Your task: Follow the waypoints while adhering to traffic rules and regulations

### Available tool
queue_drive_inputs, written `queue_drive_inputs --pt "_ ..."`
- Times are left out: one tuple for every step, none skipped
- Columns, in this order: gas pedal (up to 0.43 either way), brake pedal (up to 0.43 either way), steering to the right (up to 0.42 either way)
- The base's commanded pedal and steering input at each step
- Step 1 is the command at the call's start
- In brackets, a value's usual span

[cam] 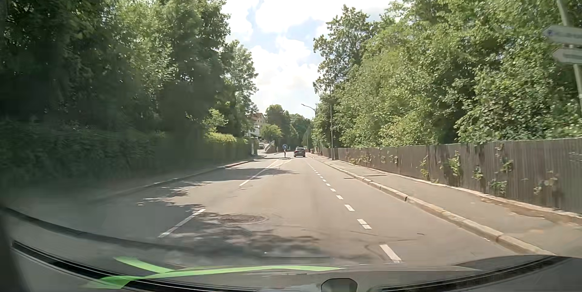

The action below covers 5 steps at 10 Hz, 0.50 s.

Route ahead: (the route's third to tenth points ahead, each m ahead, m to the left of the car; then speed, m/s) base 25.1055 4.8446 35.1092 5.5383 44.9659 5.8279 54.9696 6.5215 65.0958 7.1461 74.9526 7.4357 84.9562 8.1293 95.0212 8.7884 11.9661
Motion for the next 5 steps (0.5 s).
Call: queue_drive_inputs --pt "0.220 0.000 -0.011" --pt "0.220 0.000 -0.011" --pt "0.209 0.000 -0.012" --pt "0.209 0.000 -0.011" --pt "0.209 0.000 -0.012"
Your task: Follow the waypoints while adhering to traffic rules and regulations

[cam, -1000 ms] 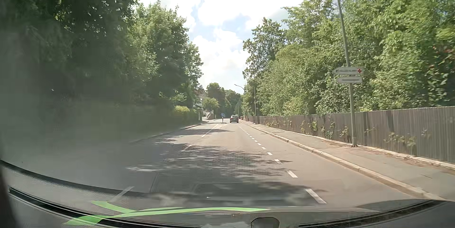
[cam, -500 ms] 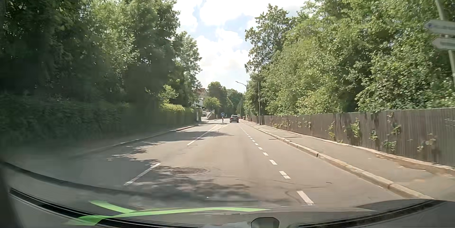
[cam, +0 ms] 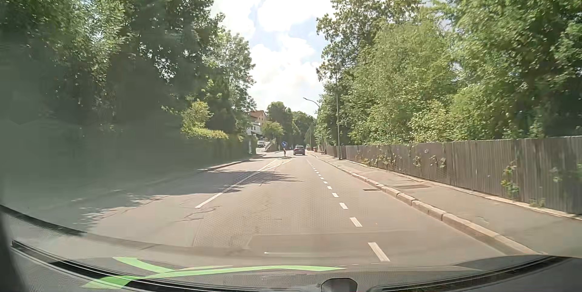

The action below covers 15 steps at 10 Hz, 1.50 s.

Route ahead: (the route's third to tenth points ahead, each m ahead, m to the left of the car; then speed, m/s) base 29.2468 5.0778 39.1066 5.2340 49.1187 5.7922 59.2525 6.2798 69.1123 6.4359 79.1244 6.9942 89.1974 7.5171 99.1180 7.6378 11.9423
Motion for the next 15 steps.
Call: queue_drive_inputs --pt "0.209 0.000 -0.012" --pt "0.209 0.000 -0.012" --pt "0.209 0.000 -0.012" --pt "0.209 0.000 -0.012" --pt "0.197 0.000 -0.011" --pt "0.197 0.000 -0.010" --pt "0.197 0.000 -0.010" --pt "0.197 0.000 -0.009" --pt "0.197 0.000 -0.008" --pt "0.197 0.000 -0.006" --pt "0.197 0.000 -0.005" --pt "0.197 0.000 -0.005" --pt "0.197 0.000 -0.005" --pt "0.197 0.000 -0.005" --pt "0.197 0.000 -0.005"
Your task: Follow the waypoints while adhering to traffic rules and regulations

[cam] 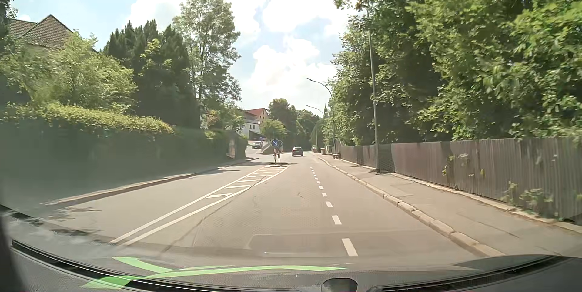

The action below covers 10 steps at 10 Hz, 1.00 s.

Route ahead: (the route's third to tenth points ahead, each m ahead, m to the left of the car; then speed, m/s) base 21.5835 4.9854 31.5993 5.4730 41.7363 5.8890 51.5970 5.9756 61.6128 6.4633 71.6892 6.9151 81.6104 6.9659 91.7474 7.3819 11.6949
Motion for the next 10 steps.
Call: queue_drive_inputs --pt "0.197 0.000 -0.008" --pt "0.197 0.000 -0.008" --pt "0.197 0.000 -0.008" --pt "0.197 0.000 -0.009" --pt "0.197 0.000 -0.009" --pt "0.197 0.000 -0.010" --pt "0.197 0.000 -0.010" --pt "0.197 0.000 -0.009" --pt "0.197 0.000 -0.009" --pt "0.197 0.000 -0.009"
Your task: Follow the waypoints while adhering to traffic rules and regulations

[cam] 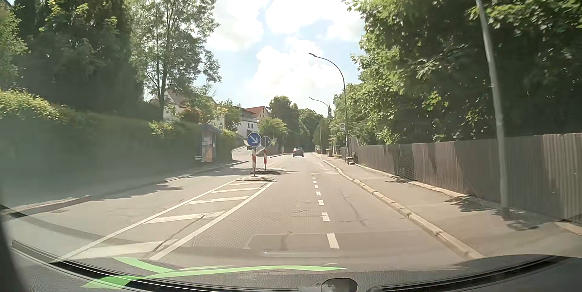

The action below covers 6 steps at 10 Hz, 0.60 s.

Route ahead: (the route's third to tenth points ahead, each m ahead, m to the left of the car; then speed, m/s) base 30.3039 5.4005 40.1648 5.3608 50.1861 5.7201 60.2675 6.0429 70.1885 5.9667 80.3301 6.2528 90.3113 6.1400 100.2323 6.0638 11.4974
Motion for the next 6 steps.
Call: queue_drive_inputs --pt "0.197 0.000 -0.009" --pt "0.197 0.000 -0.009" --pt "0.197 0.000 -0.009" --pt "0.197 0.000 -0.009" --pt "0.197 0.000 -0.009" --pt "0.197 0.000 -0.009"
